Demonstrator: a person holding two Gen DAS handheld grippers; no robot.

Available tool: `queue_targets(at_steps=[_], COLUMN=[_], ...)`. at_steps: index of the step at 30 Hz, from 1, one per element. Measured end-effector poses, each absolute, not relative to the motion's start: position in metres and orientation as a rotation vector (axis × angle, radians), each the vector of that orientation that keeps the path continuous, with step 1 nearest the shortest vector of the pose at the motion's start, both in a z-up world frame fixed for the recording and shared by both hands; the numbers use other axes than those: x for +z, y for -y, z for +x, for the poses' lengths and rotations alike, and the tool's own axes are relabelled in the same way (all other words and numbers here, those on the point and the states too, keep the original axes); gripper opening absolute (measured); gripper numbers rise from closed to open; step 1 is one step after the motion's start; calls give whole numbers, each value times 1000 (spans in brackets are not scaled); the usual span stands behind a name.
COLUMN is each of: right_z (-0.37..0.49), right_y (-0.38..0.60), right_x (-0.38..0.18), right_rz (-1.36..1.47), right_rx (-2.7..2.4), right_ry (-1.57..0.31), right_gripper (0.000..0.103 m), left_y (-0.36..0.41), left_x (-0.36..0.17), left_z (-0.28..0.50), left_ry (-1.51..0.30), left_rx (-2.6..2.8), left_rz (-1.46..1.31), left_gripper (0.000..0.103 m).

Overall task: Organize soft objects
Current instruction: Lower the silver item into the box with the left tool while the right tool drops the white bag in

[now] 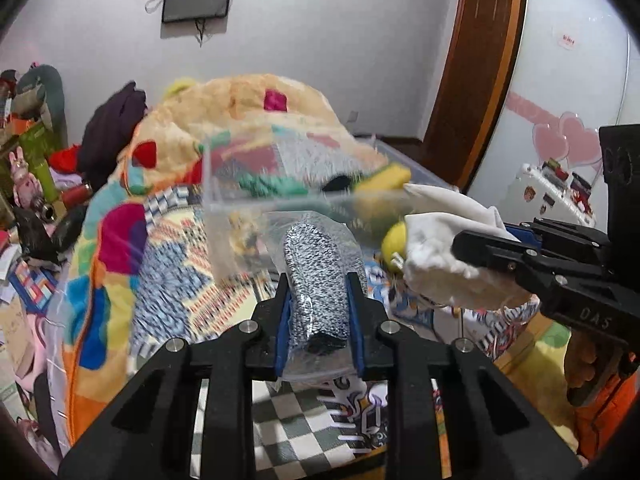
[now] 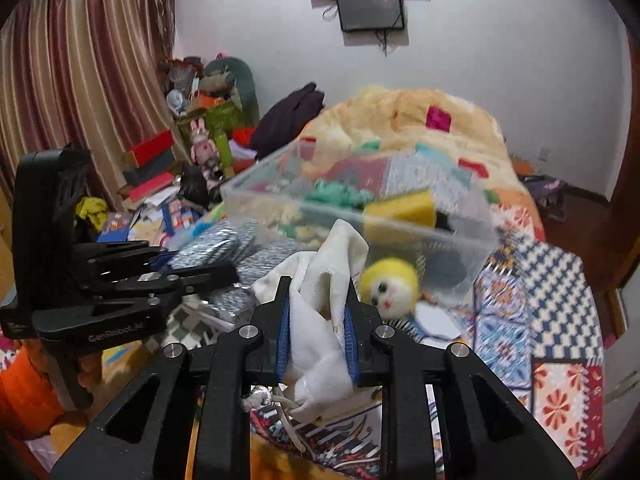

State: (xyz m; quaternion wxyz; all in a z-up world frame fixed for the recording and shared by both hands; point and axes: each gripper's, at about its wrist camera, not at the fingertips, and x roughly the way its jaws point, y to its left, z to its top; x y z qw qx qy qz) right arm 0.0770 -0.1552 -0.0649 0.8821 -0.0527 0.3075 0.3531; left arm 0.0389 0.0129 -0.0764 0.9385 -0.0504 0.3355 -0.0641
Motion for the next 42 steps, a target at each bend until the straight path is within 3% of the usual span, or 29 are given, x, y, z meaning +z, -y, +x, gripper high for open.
queue_targets(at_steps=[16, 42], right_z=[124, 176], right_y=[141, 94], right_x=[-20, -66], right_rz=[-80, -178], right_rx=[644, 647], right_ry=[-493, -661], right_gripper=[20, 22], left_y=[-38, -32], left_x=[-27, -81], left_z=[84, 158], left_ry=[-519, -698], left_rx=[-61, -59], left_rz=[-88, -60], left_gripper=[24, 24])
